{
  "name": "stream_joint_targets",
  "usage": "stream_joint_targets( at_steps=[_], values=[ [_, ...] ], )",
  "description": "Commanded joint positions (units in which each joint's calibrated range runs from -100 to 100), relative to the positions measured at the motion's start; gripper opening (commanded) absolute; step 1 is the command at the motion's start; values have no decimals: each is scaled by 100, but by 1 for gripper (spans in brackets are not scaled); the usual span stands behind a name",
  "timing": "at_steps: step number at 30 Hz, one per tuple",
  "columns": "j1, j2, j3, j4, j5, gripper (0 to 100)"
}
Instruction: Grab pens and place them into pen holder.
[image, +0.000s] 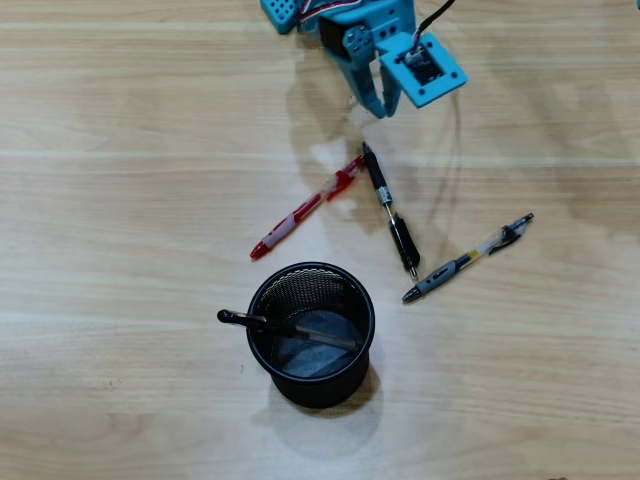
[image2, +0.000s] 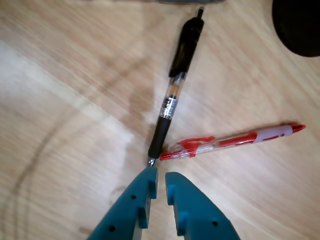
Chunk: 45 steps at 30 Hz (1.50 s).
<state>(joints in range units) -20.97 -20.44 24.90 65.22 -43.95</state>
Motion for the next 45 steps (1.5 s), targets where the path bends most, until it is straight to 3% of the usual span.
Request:
stream_joint_targets(
  at_steps=[1, 7, 22, 32, 45],
  values=[
    [-31, 74, -88, -819, -17, 2],
    [23, 1183, -223, -1860, -195, 2],
    [241, 3191, -1152, -1852, -342, 3],
    [168, 3359, -1179, -1835, -419, 15],
    [32, 3426, -1170, -1206, -754, 15]
  ],
)
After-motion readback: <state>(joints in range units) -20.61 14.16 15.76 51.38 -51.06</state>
